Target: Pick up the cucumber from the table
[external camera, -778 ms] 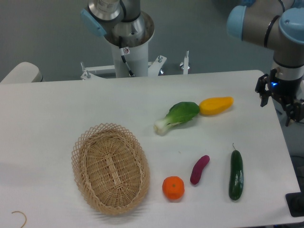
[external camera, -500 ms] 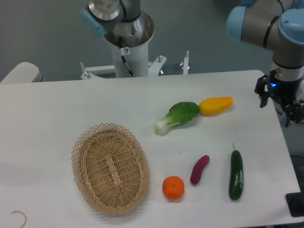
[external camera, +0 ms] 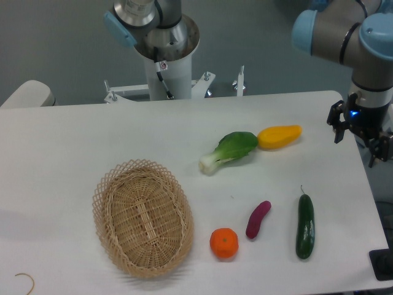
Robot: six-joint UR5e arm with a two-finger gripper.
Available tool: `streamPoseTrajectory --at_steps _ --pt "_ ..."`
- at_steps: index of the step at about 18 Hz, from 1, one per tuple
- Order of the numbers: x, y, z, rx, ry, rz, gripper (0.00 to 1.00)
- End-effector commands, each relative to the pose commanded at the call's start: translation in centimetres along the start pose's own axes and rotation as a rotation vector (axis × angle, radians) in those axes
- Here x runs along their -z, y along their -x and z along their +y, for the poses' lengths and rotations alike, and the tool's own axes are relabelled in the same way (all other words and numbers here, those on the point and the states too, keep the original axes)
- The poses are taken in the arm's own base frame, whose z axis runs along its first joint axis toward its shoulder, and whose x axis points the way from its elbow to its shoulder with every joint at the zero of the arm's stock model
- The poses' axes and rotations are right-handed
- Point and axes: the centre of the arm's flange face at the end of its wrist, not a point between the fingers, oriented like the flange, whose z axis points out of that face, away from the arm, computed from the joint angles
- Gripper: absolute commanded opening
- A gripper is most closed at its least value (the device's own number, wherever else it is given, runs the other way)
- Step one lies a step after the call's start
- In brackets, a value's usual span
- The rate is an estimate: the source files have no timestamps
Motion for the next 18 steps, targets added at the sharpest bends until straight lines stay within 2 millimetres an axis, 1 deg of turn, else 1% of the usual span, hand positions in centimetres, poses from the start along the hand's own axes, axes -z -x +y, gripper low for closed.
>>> streamPoseTrajectory --at_steps 2,4,8,11,15,18 --pt "-0.7 0.0 -2.2 0.08 -0.008 0.006 1.0" --pt "-2.1 0.2 -4.2 0.159 -0.015 0.024 1.0" --pt "-5.2 0.0 -6.7 0.372 -0.016 0.065 1.0" --pt "-6.9 0.9 -8.4 0.507 -0.022 0.048 1.0" --pt "-10.9 1.9 -9.8 0.608 -0.03 0.036 1.0" --pt "-14.6 2.8 -9.7 0.618 -0.024 0.035 1.0"
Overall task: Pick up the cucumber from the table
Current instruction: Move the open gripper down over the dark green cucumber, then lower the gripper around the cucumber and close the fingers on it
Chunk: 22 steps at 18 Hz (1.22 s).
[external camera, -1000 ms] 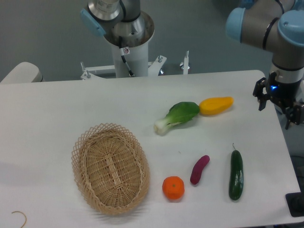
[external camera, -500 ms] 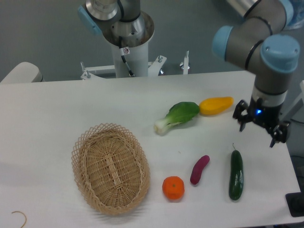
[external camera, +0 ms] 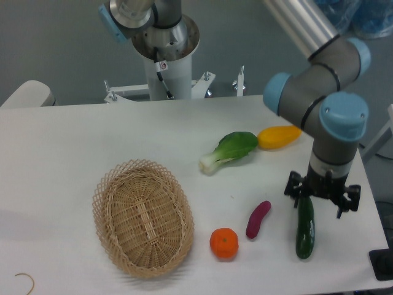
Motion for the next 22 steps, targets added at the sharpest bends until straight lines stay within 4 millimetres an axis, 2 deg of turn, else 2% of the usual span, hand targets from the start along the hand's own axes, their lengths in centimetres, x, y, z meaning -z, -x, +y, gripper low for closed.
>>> streamPoseTrajectory --at_steps 6,9,14,22 --pt "-2.3 0.1 0.2 -0.007 0.014 0.003 1.0" --pt "-3.1 0.3 1.2 -0.014 0.078 -0.06 1.0" --pt "-5.3 -1.0 1.7 -0.027 0.099 -0.063 1.0" --pt "-5.5 -1.8 1.9 -0.036 0.107 -0.052 1.0"
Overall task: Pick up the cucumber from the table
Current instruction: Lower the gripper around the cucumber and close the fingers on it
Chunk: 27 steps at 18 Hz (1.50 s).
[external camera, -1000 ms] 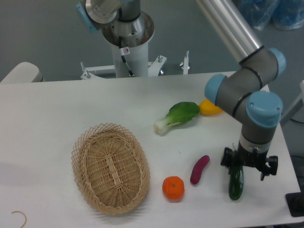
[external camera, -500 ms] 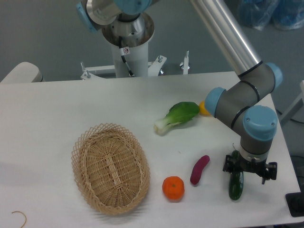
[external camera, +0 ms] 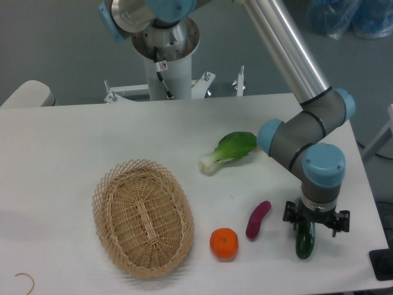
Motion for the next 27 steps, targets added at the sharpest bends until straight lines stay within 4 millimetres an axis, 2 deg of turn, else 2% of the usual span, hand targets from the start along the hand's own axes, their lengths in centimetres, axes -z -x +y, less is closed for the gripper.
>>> streamPoseTrajectory --at_steps 3,9,10,12,14,17,19,24,27 --pt "-0.8 -0.7 0.4 -0.003 0.012 0.016 1.0" --pt "-1.0 -0.5 0.4 -0.003 0.012 0.016 1.0" --pt "-1.1 -0.5 0.4 -0.003 0.013 0.017 0.94" --pt "-0.8 -0.5 0.5 -0.003 0.012 0.014 0.73" --pt "-0.6 -0.5 0.5 -0.003 0.011 0.013 0.6" --pt "-0.9 -0.7 0.6 -0.003 0.014 0.016 0.58" --pt "-0.8 -0.7 0.6 -0.003 0.014 0.016 0.53" --pt "-0.5 -0.6 0.6 -0.004 0.012 0.014 0.52" --pt "0.4 -0.3 0.4 -0.006 0.002 0.002 0.52"
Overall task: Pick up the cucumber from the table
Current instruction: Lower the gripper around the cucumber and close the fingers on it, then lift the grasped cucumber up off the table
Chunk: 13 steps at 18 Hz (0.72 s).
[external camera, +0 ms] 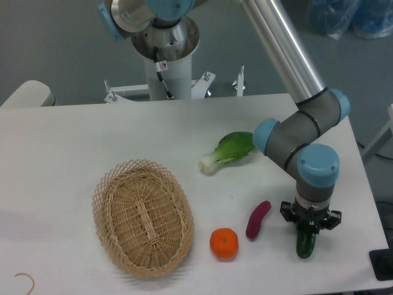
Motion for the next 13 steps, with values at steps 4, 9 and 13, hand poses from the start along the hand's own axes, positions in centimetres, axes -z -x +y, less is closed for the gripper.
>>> streamPoseTrajectory --at_steps 4,9,13 --pt "4.6 0.8 -0.3 -0.011 -0.031 -0.045 0.52" --pt "13.9 0.2 0.6 -0.15 -0.016 -0.023 0.52" --pt "19.2 -0.7 1.6 -0.236 -0.002 0.003 0.52"
